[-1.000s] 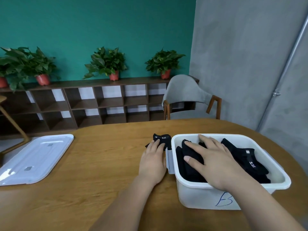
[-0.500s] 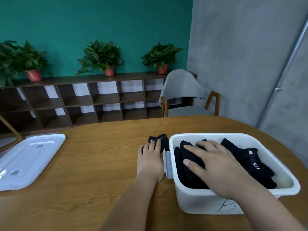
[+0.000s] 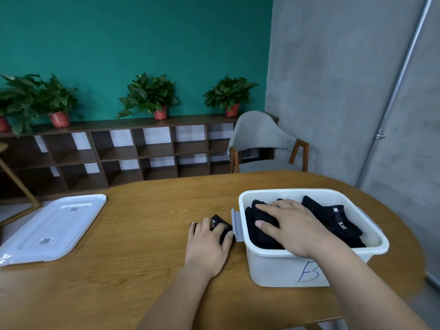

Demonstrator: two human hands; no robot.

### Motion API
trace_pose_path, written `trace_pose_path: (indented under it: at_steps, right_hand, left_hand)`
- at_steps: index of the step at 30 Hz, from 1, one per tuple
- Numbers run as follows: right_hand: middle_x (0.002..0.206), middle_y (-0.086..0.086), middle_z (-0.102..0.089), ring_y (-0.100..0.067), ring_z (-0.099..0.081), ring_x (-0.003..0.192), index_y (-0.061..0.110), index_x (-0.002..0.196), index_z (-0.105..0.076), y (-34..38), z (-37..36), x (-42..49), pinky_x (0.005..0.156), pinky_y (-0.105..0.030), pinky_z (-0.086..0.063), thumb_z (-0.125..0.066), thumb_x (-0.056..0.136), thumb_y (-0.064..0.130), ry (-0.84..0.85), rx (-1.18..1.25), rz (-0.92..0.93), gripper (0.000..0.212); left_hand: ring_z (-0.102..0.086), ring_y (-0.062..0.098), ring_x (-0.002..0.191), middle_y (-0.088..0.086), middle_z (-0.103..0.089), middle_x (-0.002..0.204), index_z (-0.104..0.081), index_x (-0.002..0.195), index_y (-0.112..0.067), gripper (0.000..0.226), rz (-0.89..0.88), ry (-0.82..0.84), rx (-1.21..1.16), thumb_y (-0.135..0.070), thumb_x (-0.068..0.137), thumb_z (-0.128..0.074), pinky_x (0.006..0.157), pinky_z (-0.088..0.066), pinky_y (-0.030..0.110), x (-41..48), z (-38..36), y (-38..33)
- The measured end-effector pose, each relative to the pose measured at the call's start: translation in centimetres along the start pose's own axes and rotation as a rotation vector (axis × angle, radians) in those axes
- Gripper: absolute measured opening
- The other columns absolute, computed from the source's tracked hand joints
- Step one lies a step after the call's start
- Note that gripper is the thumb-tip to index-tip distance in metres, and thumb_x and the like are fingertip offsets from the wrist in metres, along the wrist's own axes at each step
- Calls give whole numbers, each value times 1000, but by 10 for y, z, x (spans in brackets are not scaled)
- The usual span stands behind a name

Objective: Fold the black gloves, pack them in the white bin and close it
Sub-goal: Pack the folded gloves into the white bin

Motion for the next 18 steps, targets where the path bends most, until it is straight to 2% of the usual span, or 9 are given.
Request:
trace_pose_path:
  at_steps: [3, 5, 8, 13, 15, 18]
  right_hand:
    - [163, 16, -36, -18, -16, 157, 50, 160, -27, 0, 1, 2, 127, -45, -16, -30, 101, 74, 13, -10, -1, 64]
    - [163, 15, -36, -20, -16, 157, 49, 160, -27, 1, 2, 2, 127, -46, -17, -30, 101, 73, 21, -30, 3, 64]
    - [164, 13, -36, -21, -18, 157, 48, 160, -27, 4, 2, 1, 127, -47, -18, -31, 102, 72, 33, -46, 3, 63]
    - [165, 9, -36, -23, -21, 156, 47, 161, -27, 9, 3, 0, 125, -49, -22, -32, 103, 71, 36, -77, 2, 63]
    - [165, 7, -37, -23, -22, 155, 47, 161, -27, 13, 2, 1, 125, -49, -23, -32, 103, 70, 39, -83, 0, 63]
    - [164, 7, -37, -24, -22, 155, 46, 161, -27, 21, 0, 2, 124, -50, -24, -32, 103, 70, 34, -74, 2, 63]
  left_hand:
    - [-53, 13, 106, -11, -43, 107, -68, 115, -33, 37, 6, -67, -70, -49, 108, -35, 126, -24, 46, -14, 5, 9]
    - [-51, 13, 95, -10, -45, 102, -71, 106, -28, 24, -14, -120, -132, -38, 107, -49, 118, -35, 46, -23, 6, 14]
    - [-43, 7, 95, -13, -47, 103, -73, 104, -29, 13, -11, -126, -198, -30, 102, -61, 113, -40, 40, -36, 13, 16]
    - [-43, 10, 114, -17, -47, 114, -69, 112, -38, 15, 25, -122, -160, -32, 98, -65, 108, -37, 31, -53, 27, 13]
    - [-39, 14, 117, -14, -42, 120, -63, 120, -39, 22, 128, -104, -149, -38, 98, -66, 106, -36, 29, -60, 31, 13]
    - [-39, 15, 109, -8, -37, 117, -51, 127, -43, 39, 351, -59, -129, -52, 94, -69, 101, -38, 30, -66, 39, 14]
Point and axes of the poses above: each hand's wrist, its own x-axis towards the middle knuckle, its own z-axis out of the back of the hand, y = z × x, the point moved 4 cm from there along x, towards the middle knuckle
